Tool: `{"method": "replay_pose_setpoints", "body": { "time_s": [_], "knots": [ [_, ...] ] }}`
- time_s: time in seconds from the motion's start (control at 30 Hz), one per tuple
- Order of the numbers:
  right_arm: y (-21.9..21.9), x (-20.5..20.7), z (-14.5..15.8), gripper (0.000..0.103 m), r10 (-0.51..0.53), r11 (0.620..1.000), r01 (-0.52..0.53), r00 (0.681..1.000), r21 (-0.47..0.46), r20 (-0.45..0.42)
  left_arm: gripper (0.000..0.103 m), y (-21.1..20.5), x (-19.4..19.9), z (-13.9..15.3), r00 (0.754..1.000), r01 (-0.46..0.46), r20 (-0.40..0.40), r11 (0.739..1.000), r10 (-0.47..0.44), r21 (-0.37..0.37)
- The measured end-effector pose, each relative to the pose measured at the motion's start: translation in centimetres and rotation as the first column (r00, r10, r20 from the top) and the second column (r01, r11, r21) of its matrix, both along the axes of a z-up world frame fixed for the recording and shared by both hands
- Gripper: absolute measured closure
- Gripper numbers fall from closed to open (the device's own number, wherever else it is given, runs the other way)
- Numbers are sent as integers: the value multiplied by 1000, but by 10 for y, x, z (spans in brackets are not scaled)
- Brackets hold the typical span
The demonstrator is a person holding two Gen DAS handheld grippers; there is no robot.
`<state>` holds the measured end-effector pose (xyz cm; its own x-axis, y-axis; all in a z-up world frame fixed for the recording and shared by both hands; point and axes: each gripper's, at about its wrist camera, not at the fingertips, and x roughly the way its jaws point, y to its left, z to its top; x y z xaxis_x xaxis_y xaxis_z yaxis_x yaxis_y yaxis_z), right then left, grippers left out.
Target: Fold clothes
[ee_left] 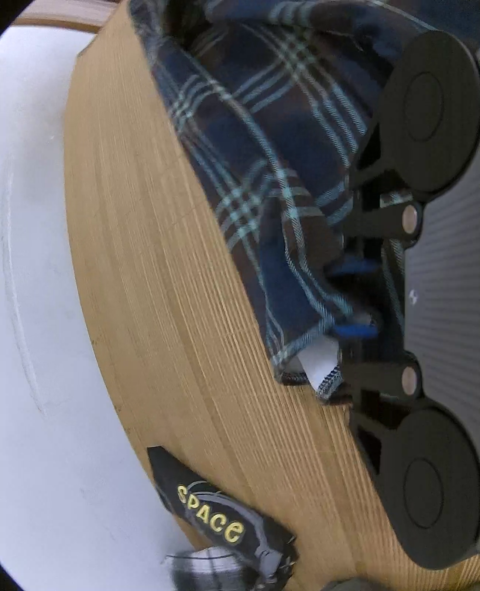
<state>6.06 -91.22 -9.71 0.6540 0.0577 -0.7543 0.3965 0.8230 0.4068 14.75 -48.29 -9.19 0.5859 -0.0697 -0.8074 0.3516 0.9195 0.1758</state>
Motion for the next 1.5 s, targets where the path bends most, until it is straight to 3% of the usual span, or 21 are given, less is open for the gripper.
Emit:
{"method": "replay_pose_setpoints", "body": {
  "time_s": [0.03, 0.07, 0.23, 0.33, 0.4, 0.5, 0.57, 0.67, 0.8, 0.9, 1.0, 1.1, 1.17, 1.23, 1.33, 1.5],
  "knots": [
    [0, 2, -1, 85, -3, 1000, 3, 1000, -7, -7, 95, 1, 0, 4, 1000, -17, 9, 1000, 17, -7],
    [1, 0, 4, 96, -10, 1000, 10, 1000, 2, 13, 96, 3, -1, 11, 999, -36, 29, 999, 36, -19],
    [18, -51, 65, 97, -14, 998, 0, 975, 62, 224, 96, 23, -15, 46, 990, -110, 81, 989, 119, -101],
    [30, -86, 81, 97, -20, 999, 10, 970, 45, 241, 96, 29, -27, 44, 993, -104, 47, 990, 109, -91],
    [31, -99, 66, 97, -35, 999, 29, 982, 37, 184, 94, 26, -30, 24, 996, -94, -6, 995, 94, -39],
    [26, -97, 15, 92, -72, 997, 71, 997, 37, 19, 87, 19, -35, 1, 995, -82, -59, 996, 84, 34],
    [25, -93, -13, 91, -97, 993, 101, 993, 62, -63, 77, 16, -43, 12, 997, -66, -47, 996, 69, 54],
    [27, -100, 6, 79, -126, 991, 129, 990, 42, -59, 55, 22, -59, 42, 999, -48, -10, 998, 49, 45],
    [41, -125, 57, 63, -162, 969, 164, 986, -185, 23, 50, 23, -66, 77, 997, -24, 67, 1000, 23, 10],
    [42, -119, 72, 55, -126, 949, 158, 984, -274, 130, 50, 6, -41, 68, 997, -19, 69, 997, 24, -69],
    [47, -86, 54, 56, -74, 968, 107, 986, -225, 153, 54, -13, -9, 40, 998, -55, 4, 993, 55, -109],
    [50, -58, 21, 57, -76, 982, 93, 992, -163, 104, 56, -17, 7, 5, 991, -107, -89, 991, 100, -80],
    [51, -45, -6, 57, -93, 982, 95, 995, -164, 21, 49, -11, 2, -6, 993, -106, -68, 990, 100, -94],
    [50, -46, -23, 58, -86, 979, 88, 996, -183, 21, 49, -8, 1, -5, 994, -95, -70, 991, 89, -94],
    [50, -52, -9, 57, -78, 979, 78, 997, -189, 7, 54, -12, -1, 2, 995, -78, -64, 995, 73, -68],
    [45, -110, 42, 52, -74, 989, 88, 991, -121, 114, 50, -44, -42, 35, 998, 62, 36, 998, -60, -32]
  ]
}}
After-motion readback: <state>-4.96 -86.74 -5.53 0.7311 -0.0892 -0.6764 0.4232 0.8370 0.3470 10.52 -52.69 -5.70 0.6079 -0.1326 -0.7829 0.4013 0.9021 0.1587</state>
